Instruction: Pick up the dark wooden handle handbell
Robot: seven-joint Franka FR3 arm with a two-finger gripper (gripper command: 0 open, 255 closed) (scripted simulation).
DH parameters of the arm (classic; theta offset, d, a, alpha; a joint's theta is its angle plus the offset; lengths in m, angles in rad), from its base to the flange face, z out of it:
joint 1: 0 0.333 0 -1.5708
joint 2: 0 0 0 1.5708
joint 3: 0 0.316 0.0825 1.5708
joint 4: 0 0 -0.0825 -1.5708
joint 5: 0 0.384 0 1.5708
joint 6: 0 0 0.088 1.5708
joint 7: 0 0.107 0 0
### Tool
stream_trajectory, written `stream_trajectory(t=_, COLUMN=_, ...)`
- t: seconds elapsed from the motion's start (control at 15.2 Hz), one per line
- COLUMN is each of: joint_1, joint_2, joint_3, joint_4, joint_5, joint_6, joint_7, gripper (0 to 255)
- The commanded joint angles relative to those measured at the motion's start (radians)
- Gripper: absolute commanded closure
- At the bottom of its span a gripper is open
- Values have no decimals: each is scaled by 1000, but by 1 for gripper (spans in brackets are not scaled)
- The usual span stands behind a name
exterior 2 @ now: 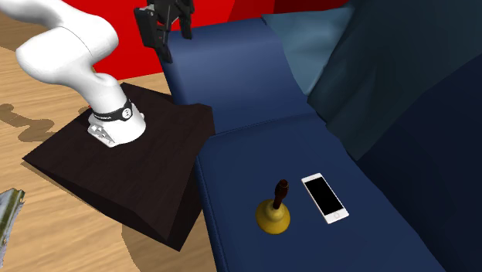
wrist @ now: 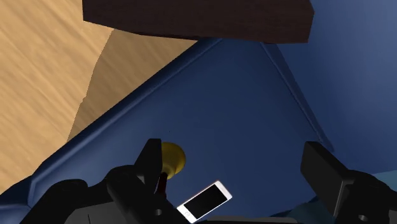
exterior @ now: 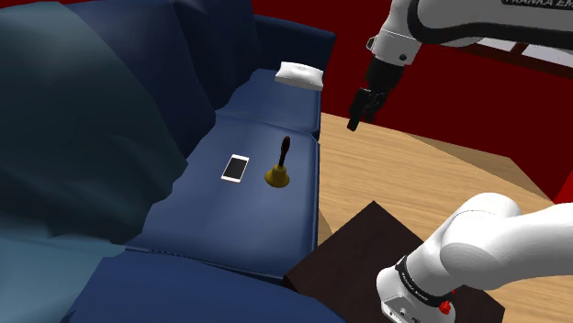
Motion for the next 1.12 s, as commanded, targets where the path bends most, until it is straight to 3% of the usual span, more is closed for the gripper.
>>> stream_trajectory(t=0.0, joint_1=-2, joint_2=51, joint_3=1, joint_4=-19, joint_5=-7, joint_6=84, joint_7=-5, gripper=0)
stream_trajectory(t=0.53, joint_1=-13, joint_2=292, joint_3=0, joint_4=-14, joint_5=-36, joint_6=366, joint_7=-13, gripper=0)
stream_trajectory(t=1.06, joint_1=-25, joint_2=575, joint_3=-5, joint_4=85, joint_5=-68, joint_6=595, joint_7=-9, gripper=0)
